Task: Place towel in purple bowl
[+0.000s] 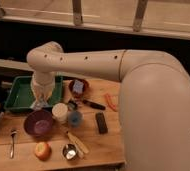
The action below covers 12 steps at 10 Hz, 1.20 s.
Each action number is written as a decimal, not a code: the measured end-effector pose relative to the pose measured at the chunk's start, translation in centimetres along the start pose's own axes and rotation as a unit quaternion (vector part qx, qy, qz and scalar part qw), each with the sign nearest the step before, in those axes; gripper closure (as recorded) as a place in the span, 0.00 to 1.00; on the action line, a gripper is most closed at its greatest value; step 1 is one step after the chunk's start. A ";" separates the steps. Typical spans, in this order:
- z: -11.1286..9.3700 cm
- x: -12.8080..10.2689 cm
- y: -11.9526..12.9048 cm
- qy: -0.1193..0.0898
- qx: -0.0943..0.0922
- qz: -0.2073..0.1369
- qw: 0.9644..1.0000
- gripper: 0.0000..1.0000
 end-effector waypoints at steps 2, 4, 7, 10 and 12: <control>0.0 0.0 -0.1 0.000 0.000 0.001 1.000 1.00; 0.7 0.1 -0.1 0.011 -0.005 0.001 1.000 0.99; 5.8 1.3 1.1 0.059 -0.020 -0.007 0.998 0.70; 10.7 3.0 2.3 0.116 -0.038 -0.007 0.993 0.40; 11.6 3.4 2.7 0.132 -0.044 -0.006 0.990 0.22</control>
